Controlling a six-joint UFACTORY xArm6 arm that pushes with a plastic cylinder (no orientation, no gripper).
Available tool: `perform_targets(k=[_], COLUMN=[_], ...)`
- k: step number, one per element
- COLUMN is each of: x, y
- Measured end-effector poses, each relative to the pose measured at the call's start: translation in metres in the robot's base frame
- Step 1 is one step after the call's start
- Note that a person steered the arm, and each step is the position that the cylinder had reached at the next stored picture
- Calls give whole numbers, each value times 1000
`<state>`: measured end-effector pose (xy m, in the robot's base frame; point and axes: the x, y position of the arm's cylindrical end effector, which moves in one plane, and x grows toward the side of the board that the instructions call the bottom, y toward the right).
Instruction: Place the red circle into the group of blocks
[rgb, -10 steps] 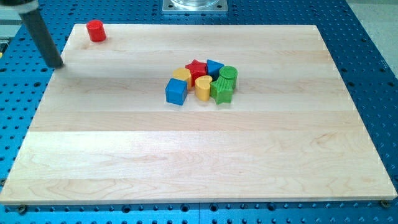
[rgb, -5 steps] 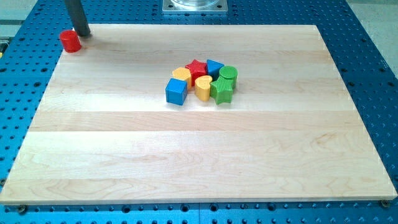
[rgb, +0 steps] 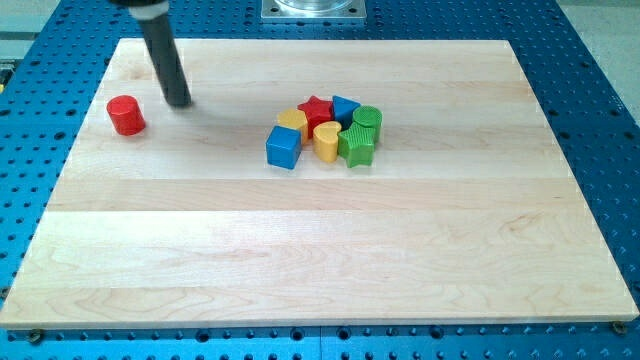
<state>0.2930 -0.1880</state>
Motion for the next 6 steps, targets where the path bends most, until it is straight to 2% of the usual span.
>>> perform_targets(k=[1, 2, 3, 4, 5, 6], x=[-18, 26, 19, 54, 119, 125], y=[-42, -16, -49, -115, -3, -42])
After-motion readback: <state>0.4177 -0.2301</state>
